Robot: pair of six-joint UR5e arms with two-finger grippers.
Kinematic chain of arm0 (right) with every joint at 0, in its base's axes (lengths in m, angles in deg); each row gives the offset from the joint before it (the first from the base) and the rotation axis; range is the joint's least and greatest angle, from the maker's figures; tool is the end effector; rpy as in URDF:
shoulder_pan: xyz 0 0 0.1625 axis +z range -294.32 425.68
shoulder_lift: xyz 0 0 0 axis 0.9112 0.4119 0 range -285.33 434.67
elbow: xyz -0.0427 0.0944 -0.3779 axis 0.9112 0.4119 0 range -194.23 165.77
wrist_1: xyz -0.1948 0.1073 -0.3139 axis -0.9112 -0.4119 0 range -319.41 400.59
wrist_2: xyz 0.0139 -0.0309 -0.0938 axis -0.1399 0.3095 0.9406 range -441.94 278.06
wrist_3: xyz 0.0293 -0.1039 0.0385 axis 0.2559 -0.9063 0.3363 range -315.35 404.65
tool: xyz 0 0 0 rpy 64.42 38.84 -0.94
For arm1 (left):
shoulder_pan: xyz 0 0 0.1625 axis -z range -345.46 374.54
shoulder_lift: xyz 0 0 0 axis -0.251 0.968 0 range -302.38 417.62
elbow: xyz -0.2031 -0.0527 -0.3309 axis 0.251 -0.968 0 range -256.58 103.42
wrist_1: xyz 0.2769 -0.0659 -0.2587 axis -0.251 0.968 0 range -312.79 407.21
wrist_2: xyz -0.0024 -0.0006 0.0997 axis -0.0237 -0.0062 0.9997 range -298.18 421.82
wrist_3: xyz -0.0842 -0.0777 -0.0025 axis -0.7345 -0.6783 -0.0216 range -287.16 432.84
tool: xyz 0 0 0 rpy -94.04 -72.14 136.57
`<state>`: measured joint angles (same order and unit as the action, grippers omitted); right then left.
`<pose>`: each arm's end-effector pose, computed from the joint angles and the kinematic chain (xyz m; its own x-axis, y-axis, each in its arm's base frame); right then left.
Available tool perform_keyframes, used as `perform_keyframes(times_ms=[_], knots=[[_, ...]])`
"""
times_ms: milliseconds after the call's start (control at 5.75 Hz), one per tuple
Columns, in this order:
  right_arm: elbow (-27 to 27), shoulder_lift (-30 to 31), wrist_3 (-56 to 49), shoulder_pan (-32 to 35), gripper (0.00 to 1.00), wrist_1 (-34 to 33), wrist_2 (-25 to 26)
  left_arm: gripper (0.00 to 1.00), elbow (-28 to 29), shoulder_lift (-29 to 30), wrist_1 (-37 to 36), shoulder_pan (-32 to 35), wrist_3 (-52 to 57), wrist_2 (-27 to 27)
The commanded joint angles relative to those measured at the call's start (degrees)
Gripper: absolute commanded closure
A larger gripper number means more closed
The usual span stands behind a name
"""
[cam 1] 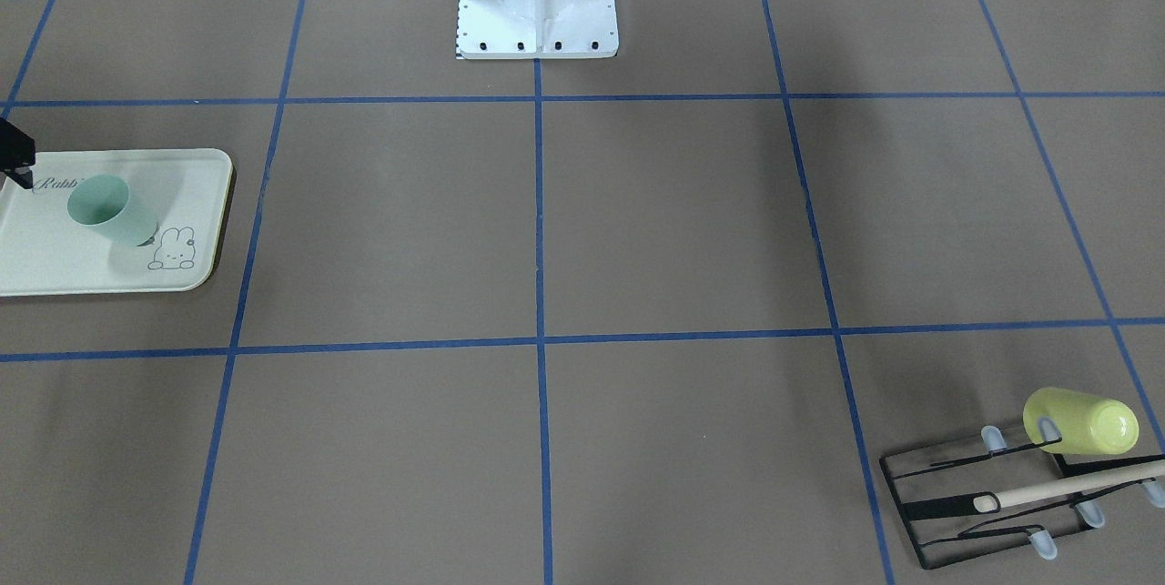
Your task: Left arm grabs green cup and hands to right arm on tray
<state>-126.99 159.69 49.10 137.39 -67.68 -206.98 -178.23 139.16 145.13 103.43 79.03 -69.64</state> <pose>-0.0824 -0.4648 0.4610 0.7696 -0.2729 0.5773 0.2505 0.9606 0.1201 -0.0493 -0.4180 0.5950 0.7404 0.2470 -0.6251 -0.0993 0.9600 0.2617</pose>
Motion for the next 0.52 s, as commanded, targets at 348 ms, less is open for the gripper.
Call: perform_keyframes(times_ms=[348], knots=[[4.1, 8.6, -13.6, 9.8, 0.00, 1.8, -0.1, 0.00, -0.8, -0.2, -11.6, 4.7, 7.2, -1.1]])
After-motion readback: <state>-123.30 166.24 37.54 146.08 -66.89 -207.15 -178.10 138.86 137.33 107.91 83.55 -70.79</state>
